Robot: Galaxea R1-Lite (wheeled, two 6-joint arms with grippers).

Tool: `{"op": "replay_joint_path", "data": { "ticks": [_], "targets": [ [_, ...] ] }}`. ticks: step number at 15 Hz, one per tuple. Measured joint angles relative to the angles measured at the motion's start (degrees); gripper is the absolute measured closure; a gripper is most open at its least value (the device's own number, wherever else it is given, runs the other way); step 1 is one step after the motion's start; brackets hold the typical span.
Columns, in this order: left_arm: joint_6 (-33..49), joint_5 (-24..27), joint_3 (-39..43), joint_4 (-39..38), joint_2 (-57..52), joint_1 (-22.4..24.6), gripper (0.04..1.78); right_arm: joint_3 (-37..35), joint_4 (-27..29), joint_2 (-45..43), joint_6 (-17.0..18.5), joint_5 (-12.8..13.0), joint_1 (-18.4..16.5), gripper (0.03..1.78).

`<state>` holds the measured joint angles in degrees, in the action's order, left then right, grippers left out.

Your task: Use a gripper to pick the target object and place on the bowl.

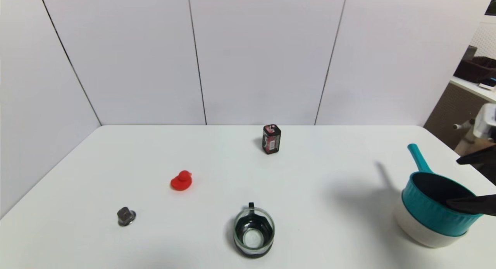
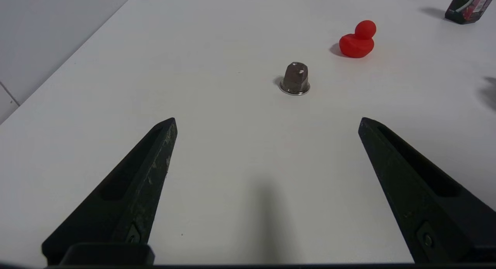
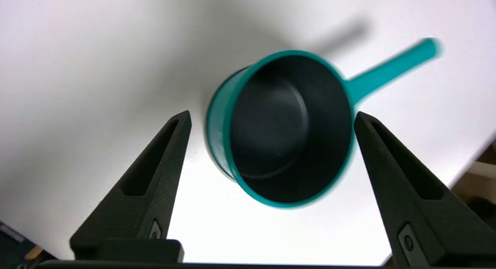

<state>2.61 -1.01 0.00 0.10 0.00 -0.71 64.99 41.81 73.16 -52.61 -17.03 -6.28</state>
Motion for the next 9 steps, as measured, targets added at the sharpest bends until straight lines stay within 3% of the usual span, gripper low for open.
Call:
{"op": "replay_joint_path", "data": {
  "ticks": [3,9],
  "targets": [
    [0.0,-0.02,0.0,0.0,0.0,0.0,0.13,1.68,-0.11,-5.96,4.52,-0.05,-2.45,0.26],
    [0.02,0.0,0.0,0.0,0.0,0.0,0.13,2.29,-0.41,-20.32,22.66,0.2,-9.55,0.18]
  ]
}}
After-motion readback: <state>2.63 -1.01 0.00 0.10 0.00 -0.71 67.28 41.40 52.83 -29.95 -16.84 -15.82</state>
